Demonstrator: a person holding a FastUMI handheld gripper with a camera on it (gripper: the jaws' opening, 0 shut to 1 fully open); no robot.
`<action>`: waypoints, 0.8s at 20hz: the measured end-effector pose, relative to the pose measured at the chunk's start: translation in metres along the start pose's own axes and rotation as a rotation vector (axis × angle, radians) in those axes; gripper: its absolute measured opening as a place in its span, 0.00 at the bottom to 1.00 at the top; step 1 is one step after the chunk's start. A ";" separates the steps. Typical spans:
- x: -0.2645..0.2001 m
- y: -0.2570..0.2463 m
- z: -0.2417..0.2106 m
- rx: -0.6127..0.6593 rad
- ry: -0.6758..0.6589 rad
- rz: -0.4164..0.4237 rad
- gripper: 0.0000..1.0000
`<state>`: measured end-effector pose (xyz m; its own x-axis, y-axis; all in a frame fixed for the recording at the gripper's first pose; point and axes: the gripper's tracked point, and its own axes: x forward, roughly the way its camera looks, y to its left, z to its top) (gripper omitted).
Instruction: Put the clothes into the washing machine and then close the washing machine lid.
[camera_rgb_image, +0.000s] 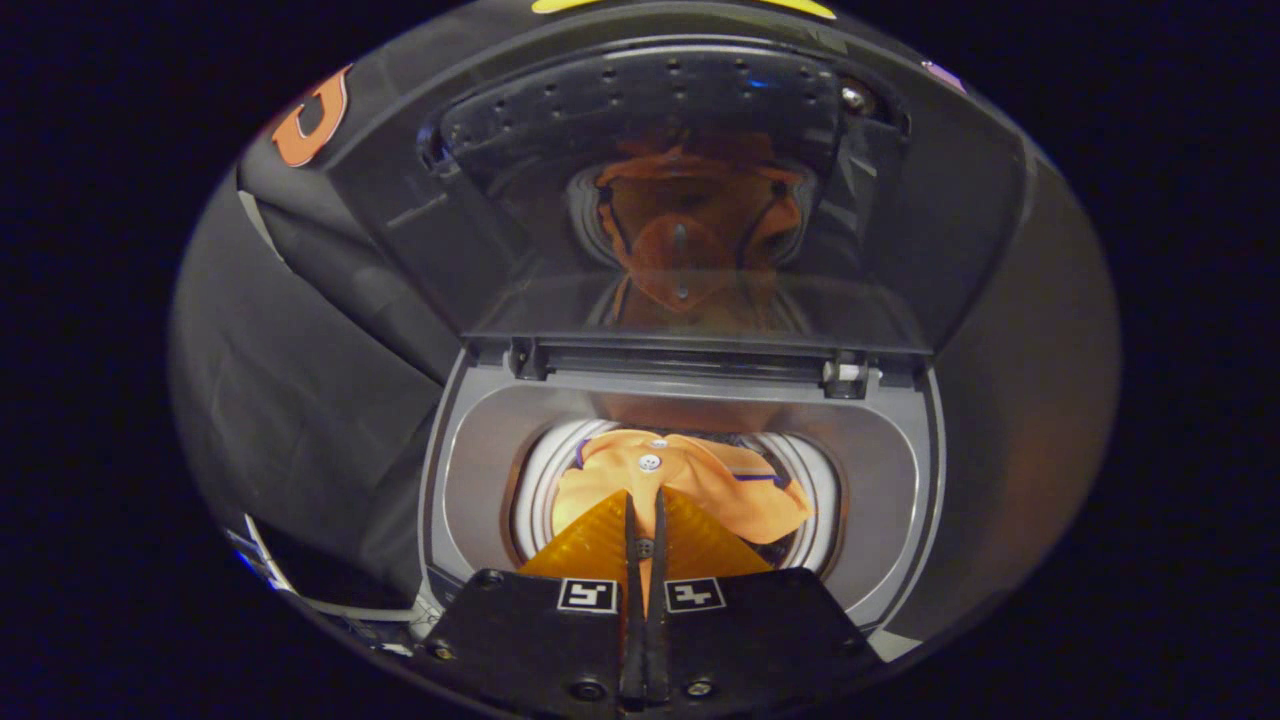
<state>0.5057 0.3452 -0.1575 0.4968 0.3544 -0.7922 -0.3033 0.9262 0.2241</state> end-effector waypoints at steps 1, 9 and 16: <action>0.005 0.000 -0.003 -0.002 0.008 0.000 0.04; 0.019 0.000 -0.010 -0.006 0.016 -0.010 0.04; 0.022 -0.008 -0.012 -0.014 0.012 -0.031 0.10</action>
<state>0.5098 0.3444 -0.1835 0.4965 0.3237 -0.8054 -0.2993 0.9348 0.1913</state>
